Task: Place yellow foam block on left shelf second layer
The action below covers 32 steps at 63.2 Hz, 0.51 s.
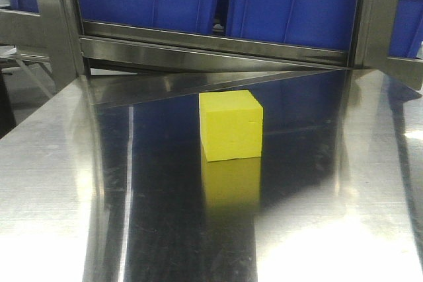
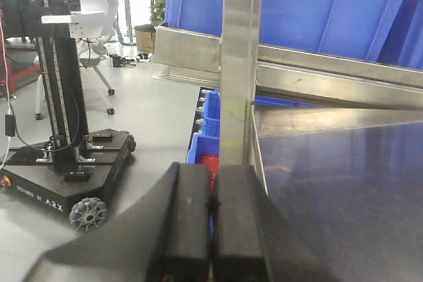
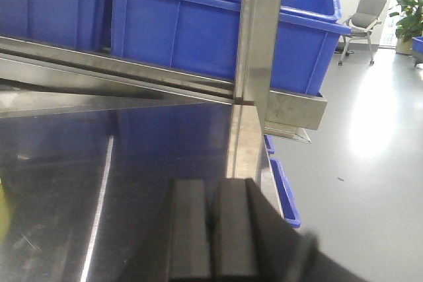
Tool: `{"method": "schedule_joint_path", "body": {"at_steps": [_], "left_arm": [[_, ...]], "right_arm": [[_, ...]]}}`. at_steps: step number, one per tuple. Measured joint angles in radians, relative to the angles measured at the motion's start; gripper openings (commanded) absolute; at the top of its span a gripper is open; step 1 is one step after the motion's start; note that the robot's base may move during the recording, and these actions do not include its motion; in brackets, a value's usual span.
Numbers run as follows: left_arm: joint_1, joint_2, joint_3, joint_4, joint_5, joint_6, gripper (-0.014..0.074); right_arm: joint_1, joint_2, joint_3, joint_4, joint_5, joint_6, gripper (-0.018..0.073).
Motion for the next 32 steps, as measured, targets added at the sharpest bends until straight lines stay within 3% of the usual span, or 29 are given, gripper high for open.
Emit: {"method": "schedule_joint_path", "body": {"at_steps": [32], "left_arm": [[0.000, 0.000, 0.000, 0.000, 0.000, 0.000, 0.0136]], "right_arm": [[0.000, 0.000, 0.000, 0.000, 0.000, 0.000, 0.0057]]}}
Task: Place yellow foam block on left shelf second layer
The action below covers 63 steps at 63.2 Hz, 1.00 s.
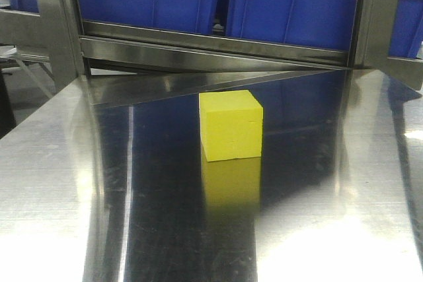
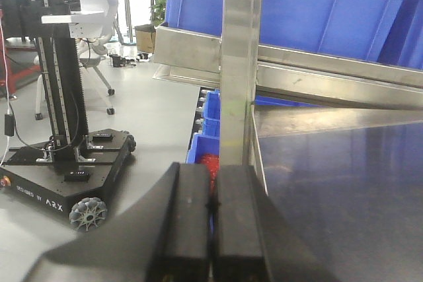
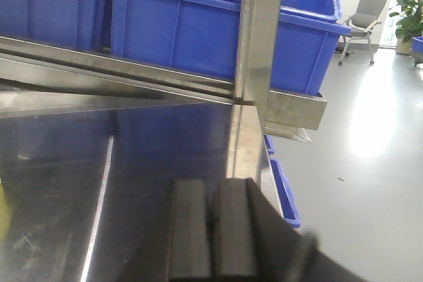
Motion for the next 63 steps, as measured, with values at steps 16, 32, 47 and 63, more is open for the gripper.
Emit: {"method": "schedule_joint_path", "body": {"at_steps": [16, 32, 47, 63], "left_arm": [[0.000, 0.000, 0.000, 0.000, 0.000, 0.000, 0.0136], [0.000, 0.000, 0.000, 0.000, 0.000, 0.000, 0.0136], [0.000, 0.000, 0.000, 0.000, 0.000, 0.000, 0.0136], [0.000, 0.000, 0.000, 0.000, 0.000, 0.000, 0.0136]], "right_arm": [[0.000, 0.000, 0.000, 0.000, 0.000, 0.000, 0.0057], [0.000, 0.000, 0.000, 0.000, -0.002, 0.000, 0.0057], [0.000, 0.003, -0.124, 0.000, 0.018, 0.000, 0.0057], [0.000, 0.206, -0.406, 0.002, 0.193, 0.000, 0.0057]]}}
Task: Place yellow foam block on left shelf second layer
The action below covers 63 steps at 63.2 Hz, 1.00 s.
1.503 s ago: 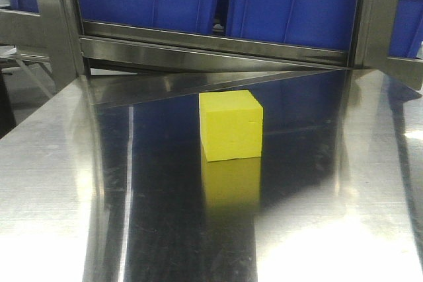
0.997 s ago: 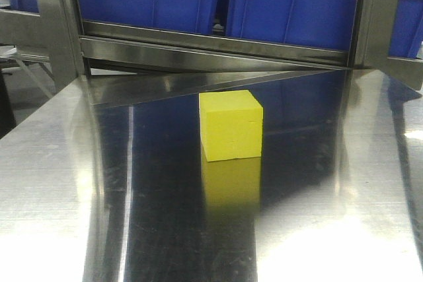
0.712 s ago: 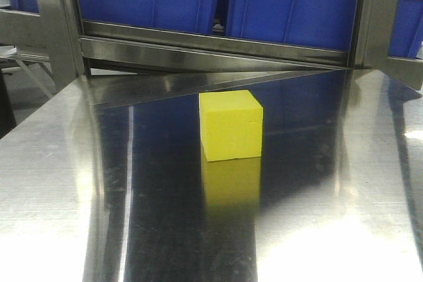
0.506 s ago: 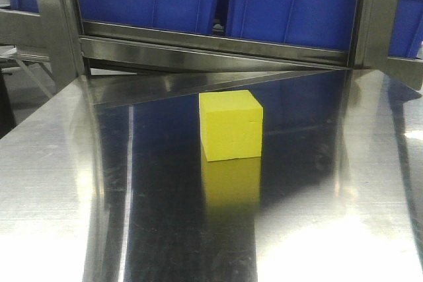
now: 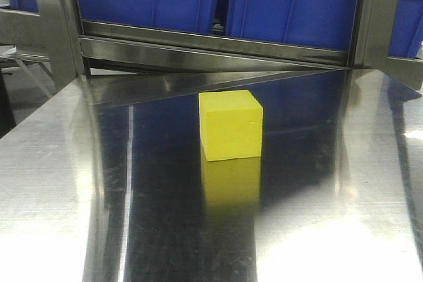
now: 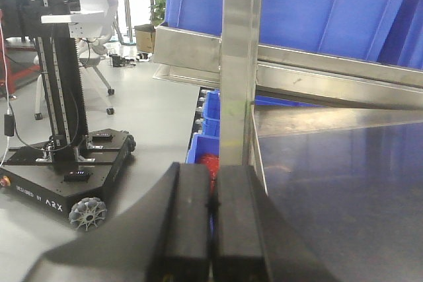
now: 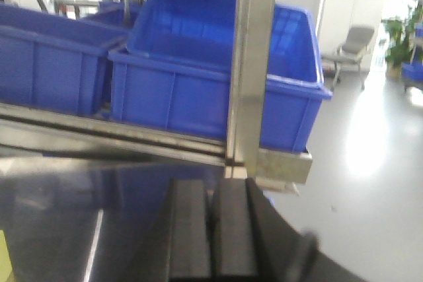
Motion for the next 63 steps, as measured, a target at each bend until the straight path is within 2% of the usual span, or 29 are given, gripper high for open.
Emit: {"method": "schedule_joint_path", "body": {"at_steps": [12, 18, 24, 32, 49, 63], "left_arm": [[0.000, 0.000, 0.000, 0.000, 0.000, 0.000, 0.0136], [0.000, 0.000, 0.000, 0.000, 0.000, 0.000, 0.0136], [0.000, 0.000, 0.000, 0.000, 0.000, 0.000, 0.0136], [0.000, 0.000, 0.000, 0.000, 0.000, 0.000, 0.0136], [0.000, 0.000, 0.000, 0.000, 0.000, 0.000, 0.0136], [0.000, 0.000, 0.000, 0.000, 0.000, 0.000, 0.0136]], "right_arm": [[0.004, 0.233, -0.184, 0.009, 0.159, 0.000, 0.0060], [0.040, 0.347, -0.271, 0.009, 0.273, 0.000, 0.0060], [0.108, 0.453, -0.357, 0.009, 0.377, 0.000, 0.0077], [0.213, 0.579, -0.445, 0.009, 0.484, 0.000, 0.0192], [0.412, 0.829, -0.591, 0.013, 0.564, 0.002, 0.0634], [0.536, 1.030, -0.734, 0.013, 0.624, 0.018, 0.0629]]}}
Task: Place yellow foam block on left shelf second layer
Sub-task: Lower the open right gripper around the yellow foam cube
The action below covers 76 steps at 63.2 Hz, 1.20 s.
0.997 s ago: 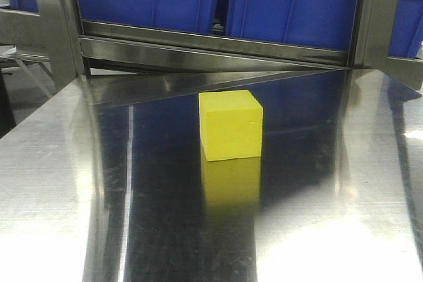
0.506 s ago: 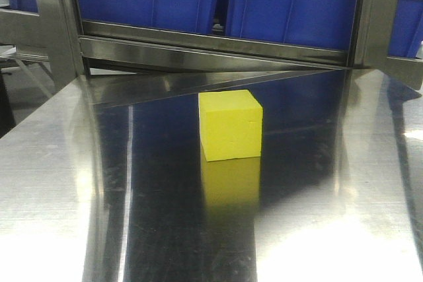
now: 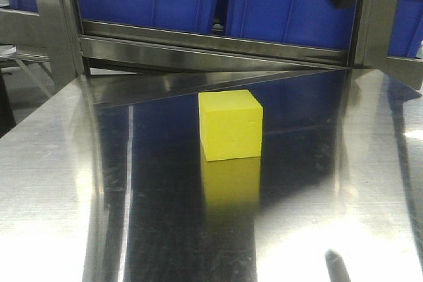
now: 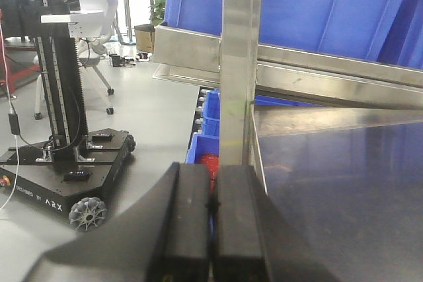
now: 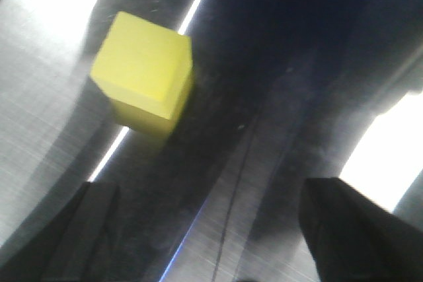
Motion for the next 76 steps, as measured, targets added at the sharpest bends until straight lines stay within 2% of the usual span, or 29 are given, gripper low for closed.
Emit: {"method": "schedule_joint_path", "body": {"at_steps": [8, 14, 22, 29, 62, 76], "left_arm": [[0.000, 0.000, 0.000, 0.000, 0.000, 0.000, 0.0136], [0.000, 0.000, 0.000, 0.000, 0.000, 0.000, 0.0136], [0.000, 0.000, 0.000, 0.000, 0.000, 0.000, 0.0136], [0.000, 0.000, 0.000, 0.000, 0.000, 0.000, 0.0136], [0.000, 0.000, 0.000, 0.000, 0.000, 0.000, 0.0136], [0.000, 0.000, 0.000, 0.000, 0.000, 0.000, 0.0136]], "right_arm": [[0.056, 0.127, -0.119, 0.000, 0.067, 0.098, 0.0629], [0.088, 0.226, -0.221, -0.002, 0.117, 0.227, 0.0629], [0.124, 0.336, -0.302, -0.052, 0.143, 0.378, 0.0629], [0.151, 0.407, -0.349, -0.104, 0.151, 0.462, 0.0629], [0.175, 0.561, -0.394, -0.125, 0.105, 0.495, 0.0629], [0.149, 0.570, -0.394, -0.127, 0.080, 0.495, 0.0629]]}}
